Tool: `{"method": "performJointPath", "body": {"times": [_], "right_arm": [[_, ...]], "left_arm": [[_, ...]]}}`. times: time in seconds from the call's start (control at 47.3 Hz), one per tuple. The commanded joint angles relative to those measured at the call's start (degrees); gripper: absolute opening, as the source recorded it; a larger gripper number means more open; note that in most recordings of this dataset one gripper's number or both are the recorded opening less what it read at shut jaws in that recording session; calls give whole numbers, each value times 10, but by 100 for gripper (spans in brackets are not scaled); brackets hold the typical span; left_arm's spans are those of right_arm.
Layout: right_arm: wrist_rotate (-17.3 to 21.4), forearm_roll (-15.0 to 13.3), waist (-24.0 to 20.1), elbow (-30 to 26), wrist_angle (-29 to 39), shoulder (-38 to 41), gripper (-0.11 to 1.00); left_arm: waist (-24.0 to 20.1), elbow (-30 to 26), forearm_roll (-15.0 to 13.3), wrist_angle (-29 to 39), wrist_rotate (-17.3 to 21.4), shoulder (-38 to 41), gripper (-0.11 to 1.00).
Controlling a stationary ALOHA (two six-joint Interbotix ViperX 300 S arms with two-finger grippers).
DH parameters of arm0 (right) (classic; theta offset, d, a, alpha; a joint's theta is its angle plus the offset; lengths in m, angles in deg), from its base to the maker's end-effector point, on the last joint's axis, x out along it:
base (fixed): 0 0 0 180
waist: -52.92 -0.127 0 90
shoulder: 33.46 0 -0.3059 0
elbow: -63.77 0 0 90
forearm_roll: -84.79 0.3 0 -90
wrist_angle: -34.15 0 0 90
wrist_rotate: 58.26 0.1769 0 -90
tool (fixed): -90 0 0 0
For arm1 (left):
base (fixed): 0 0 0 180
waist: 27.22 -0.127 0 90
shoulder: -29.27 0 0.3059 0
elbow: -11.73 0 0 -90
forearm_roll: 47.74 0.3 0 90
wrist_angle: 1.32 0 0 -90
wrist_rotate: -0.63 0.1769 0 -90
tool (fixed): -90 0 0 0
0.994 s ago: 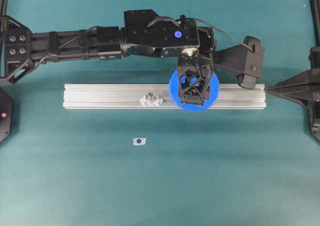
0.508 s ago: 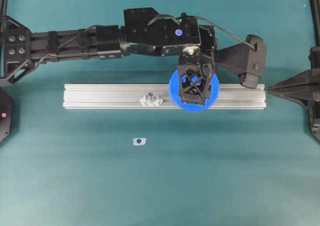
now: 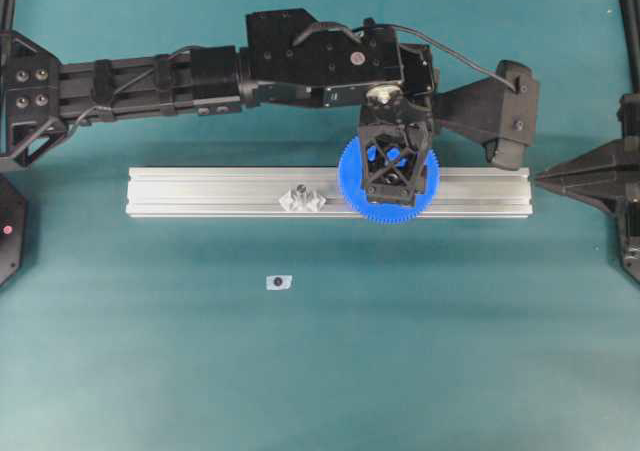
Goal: Find the location of the shaft and insert the large gear.
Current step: 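Raise the open left gripper away from the seated gear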
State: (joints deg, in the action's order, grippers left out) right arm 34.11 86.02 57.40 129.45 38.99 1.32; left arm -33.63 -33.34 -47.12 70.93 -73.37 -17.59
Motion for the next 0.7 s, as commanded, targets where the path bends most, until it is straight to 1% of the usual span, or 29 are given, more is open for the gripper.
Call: {"method": "performJointPath", "body": {"times": [0.0, 0.677], "right_arm": [[7, 0, 1, -7, -3, 4, 4], [7, 0, 2, -7, -3, 4, 4]], "left_arm": [[2, -17, 1, 4, 0, -33, 87], [2, -30, 1, 17, -1, -32, 87]]}}
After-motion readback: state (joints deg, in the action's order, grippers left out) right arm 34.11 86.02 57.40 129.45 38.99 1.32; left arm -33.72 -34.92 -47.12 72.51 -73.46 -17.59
